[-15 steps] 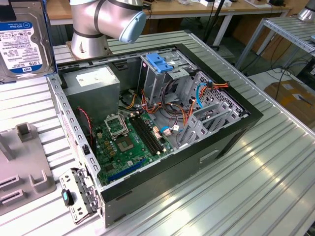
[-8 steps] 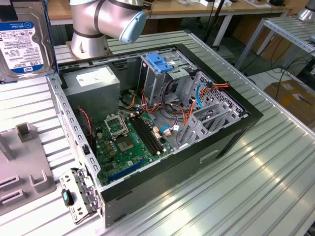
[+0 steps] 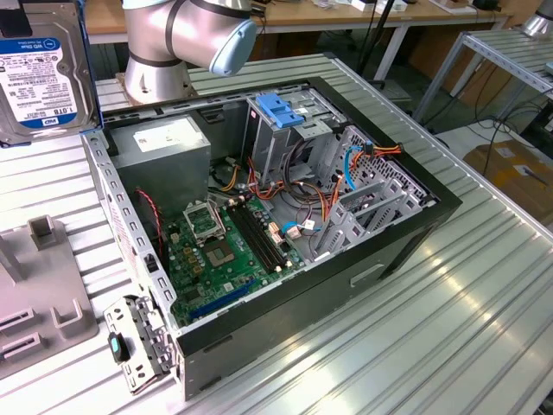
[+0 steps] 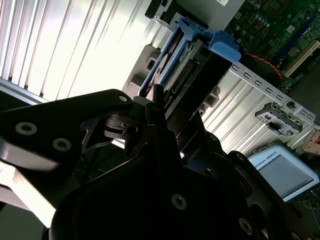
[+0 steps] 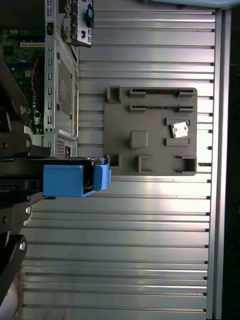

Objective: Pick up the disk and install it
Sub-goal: 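Pick up the disk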

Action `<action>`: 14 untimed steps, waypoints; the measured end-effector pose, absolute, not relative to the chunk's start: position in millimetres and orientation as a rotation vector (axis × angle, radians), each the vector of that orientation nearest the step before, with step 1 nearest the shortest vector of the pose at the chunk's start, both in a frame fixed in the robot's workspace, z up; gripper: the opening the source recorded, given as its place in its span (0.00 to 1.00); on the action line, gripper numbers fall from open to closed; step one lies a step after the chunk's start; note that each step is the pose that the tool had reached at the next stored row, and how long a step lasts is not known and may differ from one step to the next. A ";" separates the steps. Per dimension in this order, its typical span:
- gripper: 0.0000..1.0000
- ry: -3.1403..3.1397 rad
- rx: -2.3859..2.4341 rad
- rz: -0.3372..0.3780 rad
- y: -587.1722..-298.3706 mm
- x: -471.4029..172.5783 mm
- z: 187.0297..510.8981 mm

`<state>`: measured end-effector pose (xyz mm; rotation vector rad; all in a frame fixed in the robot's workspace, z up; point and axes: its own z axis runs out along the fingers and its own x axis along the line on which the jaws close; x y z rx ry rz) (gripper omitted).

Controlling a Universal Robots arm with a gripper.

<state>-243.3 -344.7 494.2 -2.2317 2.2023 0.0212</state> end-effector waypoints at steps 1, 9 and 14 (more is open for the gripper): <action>0.35 2.202 -2.232 0.021 -344.7 -243.3 494.3; 0.35 2.202 -2.232 0.021 -344.7 -239.0 494.3; 0.35 2.202 -2.232 0.021 -344.7 -224.3 494.3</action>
